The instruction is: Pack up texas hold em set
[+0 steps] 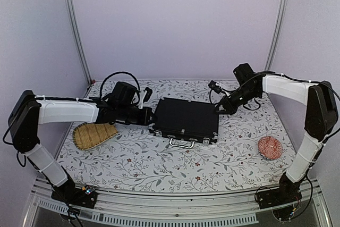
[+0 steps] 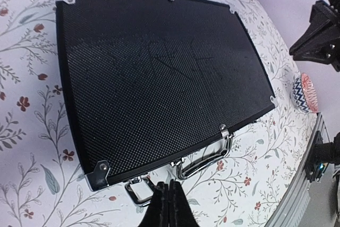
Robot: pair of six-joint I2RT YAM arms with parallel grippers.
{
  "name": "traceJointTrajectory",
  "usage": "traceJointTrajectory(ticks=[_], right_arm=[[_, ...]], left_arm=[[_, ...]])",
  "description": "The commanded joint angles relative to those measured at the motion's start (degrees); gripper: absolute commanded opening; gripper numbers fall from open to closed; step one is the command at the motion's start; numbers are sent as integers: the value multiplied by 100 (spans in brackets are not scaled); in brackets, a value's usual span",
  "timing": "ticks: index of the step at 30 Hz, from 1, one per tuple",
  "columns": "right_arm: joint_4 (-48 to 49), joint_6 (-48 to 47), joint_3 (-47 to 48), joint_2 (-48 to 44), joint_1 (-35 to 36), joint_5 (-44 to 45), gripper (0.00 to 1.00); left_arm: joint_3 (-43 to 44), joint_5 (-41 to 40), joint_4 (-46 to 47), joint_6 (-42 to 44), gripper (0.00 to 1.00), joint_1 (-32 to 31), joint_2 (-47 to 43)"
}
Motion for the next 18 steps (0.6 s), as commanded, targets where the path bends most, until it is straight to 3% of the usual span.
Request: traceJointTrajectory(ticks=[1, 18], right_arm=[[316, -11, 26, 579, 139, -671, 4], [554, 77, -213, 1321, 205, -330, 4]], left_arm=[[-63, 322, 11, 103, 0, -98, 198], [-1, 438, -38, 160, 0, -121, 778]])
